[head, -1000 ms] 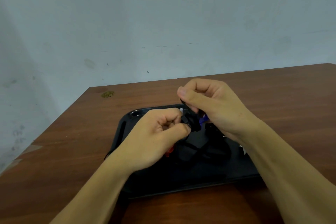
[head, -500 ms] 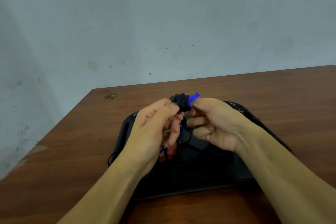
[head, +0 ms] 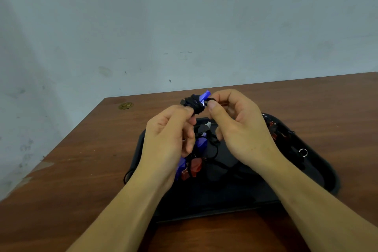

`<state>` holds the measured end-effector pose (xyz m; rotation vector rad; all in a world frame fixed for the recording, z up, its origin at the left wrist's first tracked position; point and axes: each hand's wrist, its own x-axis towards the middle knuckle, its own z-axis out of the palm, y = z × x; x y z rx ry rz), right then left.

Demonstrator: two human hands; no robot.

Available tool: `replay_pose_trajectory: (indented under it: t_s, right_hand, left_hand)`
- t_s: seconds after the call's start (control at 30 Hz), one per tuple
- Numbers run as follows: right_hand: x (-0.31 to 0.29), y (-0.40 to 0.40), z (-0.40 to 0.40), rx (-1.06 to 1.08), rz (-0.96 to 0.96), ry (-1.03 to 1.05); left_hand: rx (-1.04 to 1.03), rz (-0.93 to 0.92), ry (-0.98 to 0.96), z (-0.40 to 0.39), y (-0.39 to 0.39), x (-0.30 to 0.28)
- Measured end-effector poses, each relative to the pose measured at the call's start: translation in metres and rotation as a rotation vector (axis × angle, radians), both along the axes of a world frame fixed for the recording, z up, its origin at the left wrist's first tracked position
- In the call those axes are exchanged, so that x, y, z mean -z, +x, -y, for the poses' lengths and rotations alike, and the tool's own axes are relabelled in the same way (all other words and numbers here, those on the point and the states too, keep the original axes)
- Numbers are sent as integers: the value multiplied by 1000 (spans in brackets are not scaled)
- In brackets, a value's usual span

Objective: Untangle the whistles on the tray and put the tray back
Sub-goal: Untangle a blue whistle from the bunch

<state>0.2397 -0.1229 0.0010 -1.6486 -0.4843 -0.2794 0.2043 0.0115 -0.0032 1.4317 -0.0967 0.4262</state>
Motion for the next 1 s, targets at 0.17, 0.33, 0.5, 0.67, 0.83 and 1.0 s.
replay_pose_trajectory:
  t_s: [0.17,0.33,0.5,0.67,0.83,1.0]
  right_hand:
    - [-2,-1,-1,3,-91,132]
    - [-2,0,-1,-28,-258,295]
    - [-7,1,5,-141,-477,459]
    - [-8,0,10,-144,-395,347]
    - [-10,1,13,-57,-272,282]
    - [-8,6,11,34,-306,271]
  left_hand:
    - [-104,104,196,1,0,1]
    - [-151,171,384,2,-2,3]
    - [-216,207,528,5,-3,5]
    - [-212,215,533,2,-2,8]
    - [-217,204,554,2,-1,10]
    - [-31,206,444,6,-5,7]
